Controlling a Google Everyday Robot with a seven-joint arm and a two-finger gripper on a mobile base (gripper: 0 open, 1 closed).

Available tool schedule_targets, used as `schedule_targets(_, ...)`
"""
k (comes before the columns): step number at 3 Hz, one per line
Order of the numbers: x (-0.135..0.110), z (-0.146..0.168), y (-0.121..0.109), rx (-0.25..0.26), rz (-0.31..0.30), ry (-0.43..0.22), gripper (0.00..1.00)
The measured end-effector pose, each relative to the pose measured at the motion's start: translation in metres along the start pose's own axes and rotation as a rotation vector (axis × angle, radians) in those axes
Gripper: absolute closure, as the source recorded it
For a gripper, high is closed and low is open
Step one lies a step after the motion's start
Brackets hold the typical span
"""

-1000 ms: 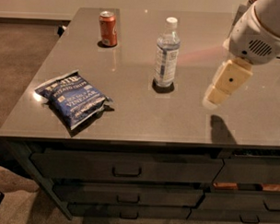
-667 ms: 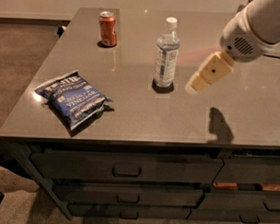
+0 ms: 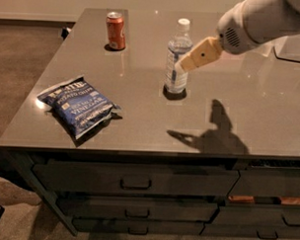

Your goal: Move blue plastic bottle near coke can

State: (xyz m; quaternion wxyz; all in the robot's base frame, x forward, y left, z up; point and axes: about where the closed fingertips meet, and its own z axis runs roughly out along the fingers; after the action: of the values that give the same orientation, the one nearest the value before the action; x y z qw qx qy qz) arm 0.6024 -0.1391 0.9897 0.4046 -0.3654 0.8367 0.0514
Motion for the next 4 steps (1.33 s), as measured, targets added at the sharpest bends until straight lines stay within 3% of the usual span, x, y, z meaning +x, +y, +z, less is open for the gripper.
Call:
schedule_targets(1,-0.017,0.025,-0.001,-0.009,0.026,-0.041,0.0)
schedule_targets(4,-0.039,0.077,-0.012,-0.031,0.075,-0.074,0.06)
